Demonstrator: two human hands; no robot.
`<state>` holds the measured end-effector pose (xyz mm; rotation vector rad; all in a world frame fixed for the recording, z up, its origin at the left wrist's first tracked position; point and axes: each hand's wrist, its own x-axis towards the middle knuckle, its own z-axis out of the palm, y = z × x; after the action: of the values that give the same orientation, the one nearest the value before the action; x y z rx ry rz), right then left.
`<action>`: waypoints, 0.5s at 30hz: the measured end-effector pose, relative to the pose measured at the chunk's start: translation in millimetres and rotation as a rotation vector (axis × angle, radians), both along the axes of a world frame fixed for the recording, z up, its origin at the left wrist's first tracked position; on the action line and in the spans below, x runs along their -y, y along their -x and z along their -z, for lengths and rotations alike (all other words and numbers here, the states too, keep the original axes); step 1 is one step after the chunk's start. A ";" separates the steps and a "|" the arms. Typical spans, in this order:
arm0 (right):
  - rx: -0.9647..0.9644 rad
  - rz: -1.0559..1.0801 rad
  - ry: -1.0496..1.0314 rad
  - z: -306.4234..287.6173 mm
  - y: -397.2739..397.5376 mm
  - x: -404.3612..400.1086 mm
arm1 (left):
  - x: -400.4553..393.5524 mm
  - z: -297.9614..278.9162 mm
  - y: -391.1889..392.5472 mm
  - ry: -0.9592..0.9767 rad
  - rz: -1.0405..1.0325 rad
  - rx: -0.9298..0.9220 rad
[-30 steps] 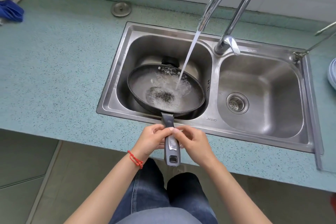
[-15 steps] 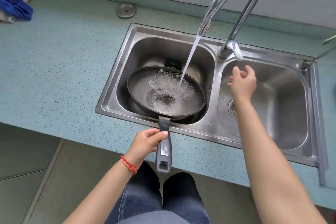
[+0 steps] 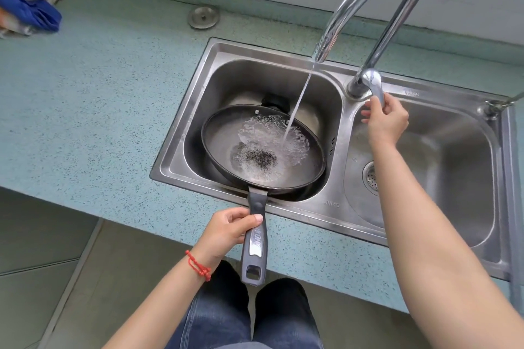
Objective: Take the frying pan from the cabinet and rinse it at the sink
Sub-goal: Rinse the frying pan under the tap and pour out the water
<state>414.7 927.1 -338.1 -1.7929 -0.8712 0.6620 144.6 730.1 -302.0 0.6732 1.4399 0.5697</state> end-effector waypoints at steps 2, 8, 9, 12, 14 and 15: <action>-0.001 0.012 -0.002 1.3 1.3 1.3 | -0.3 -0.8 -1.1 0.000 -0.003 0.009; -0.074 0.052 -0.001 11.3 20.1 -3.9 | -0.3 -1.9 -0.3 0.000 0.001 0.010; -0.091 0.060 0.000 14.2 21.9 -6.5 | -0.4 -1.5 -0.1 0.001 0.002 0.009; -0.086 0.064 0.022 19.2 23.4 -10.4 | 0.0 0.0 1.5 0.003 0.008 0.005; -0.059 0.067 0.037 18.6 23.8 -10.5 | -0.2 -1.0 1.5 -0.001 0.008 0.008; -0.047 0.071 0.043 16.2 24.3 -10.1 | -0.5 -1.4 1.2 -0.005 0.005 0.010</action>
<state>390.4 937.2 -354.3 -1.8311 -0.7639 0.6788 143.4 730.6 -300.6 0.6767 1.4276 0.5717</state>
